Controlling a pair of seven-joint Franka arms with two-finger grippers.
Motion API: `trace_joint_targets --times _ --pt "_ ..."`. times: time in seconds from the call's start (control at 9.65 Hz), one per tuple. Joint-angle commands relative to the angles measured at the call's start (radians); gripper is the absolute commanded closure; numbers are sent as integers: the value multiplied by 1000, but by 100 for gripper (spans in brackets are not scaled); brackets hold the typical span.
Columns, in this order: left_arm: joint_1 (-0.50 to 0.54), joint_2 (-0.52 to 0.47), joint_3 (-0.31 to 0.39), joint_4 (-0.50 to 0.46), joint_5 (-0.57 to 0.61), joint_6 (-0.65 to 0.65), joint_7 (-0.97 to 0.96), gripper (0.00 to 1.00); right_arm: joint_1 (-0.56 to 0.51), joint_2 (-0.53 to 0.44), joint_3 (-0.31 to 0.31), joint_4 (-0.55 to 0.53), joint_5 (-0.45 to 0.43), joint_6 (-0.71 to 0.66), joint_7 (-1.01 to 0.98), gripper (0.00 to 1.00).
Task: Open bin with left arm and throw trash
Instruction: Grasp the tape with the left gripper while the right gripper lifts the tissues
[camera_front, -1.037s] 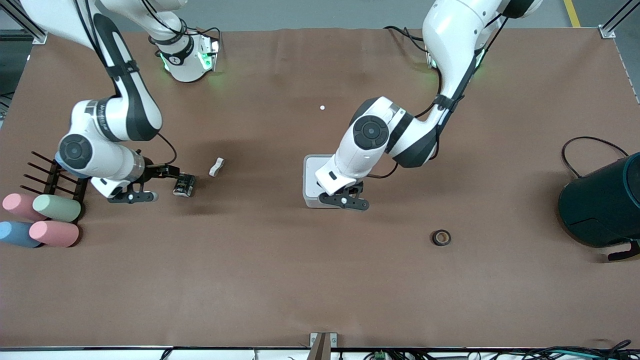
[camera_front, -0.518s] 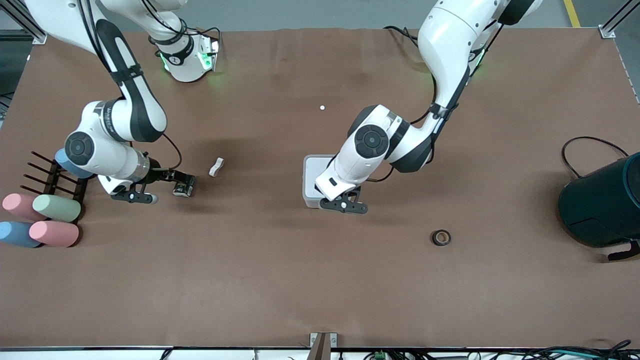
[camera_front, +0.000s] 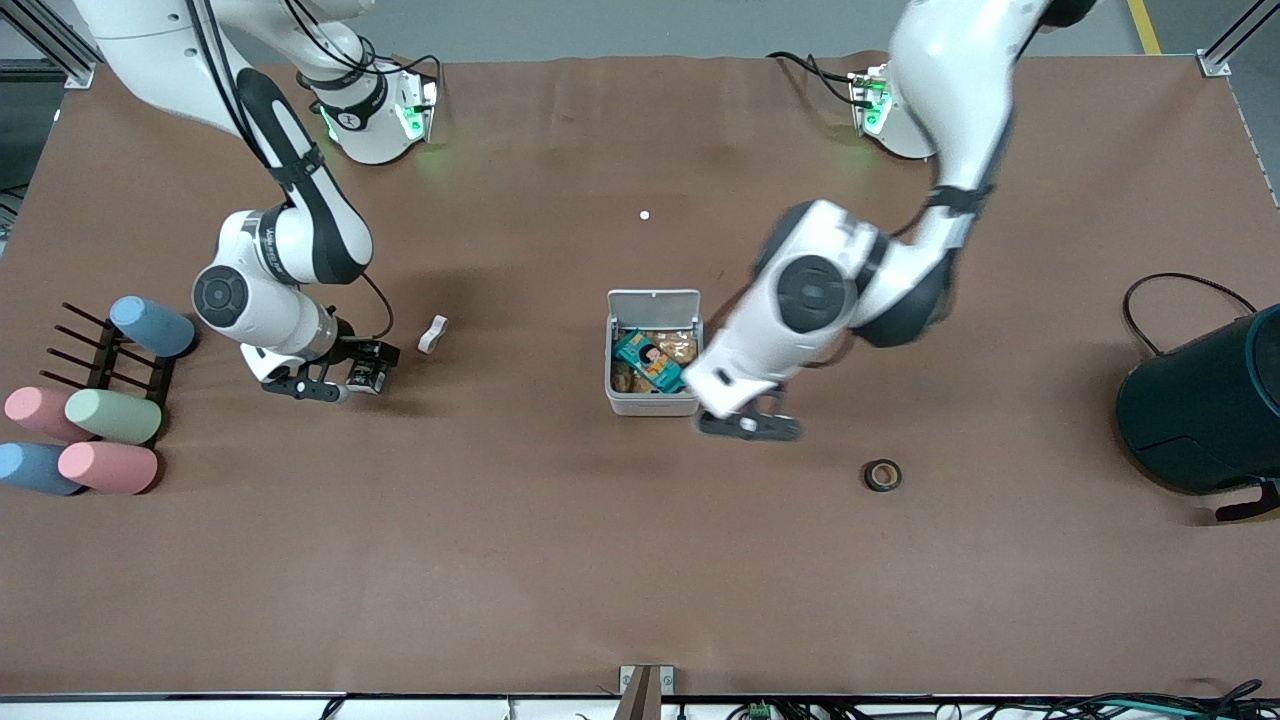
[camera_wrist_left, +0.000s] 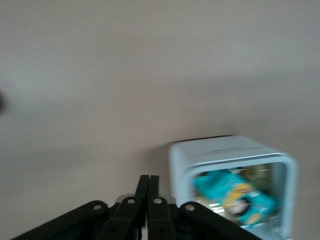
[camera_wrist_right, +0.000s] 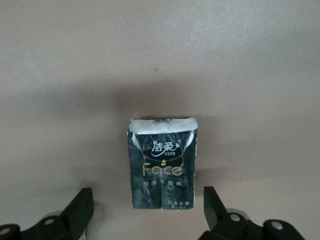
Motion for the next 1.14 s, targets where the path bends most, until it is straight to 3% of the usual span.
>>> trace_joint_targets --times 0.0,0.1,0.21,0.41,0.52,0.62,0.73,1.04 --pt "109 -7 -3 -39 21 -50 219 54 8 17 -7 -9 1 24 16 3" --pt "144 16 -4 -41 82 -49 296 21 5 25 -7 -10 0 59 16 3" --pt "172 36 -7 -49 155 -31 367 1 6 40 -7 -9 0 64 16 3" --pt "224 77 -4 -93 187 92 482 0 2 73 -9 -9 0 90 16 4" --pt "254 94 -4 -134 209 168 536 0 0 76 -9 -9 0 96 16 18" --pt "284 106 -4 -182 222 254 591 0 -6 79 -9 -9 0 95 14 45" --pt "305 126 -4 -205 220 310 617 0 -9 77 -9 -7 0 85 16 64" --pt "328 169 -12 -219 205 373 612 0 -26 61 -7 7 0 6 17 95"
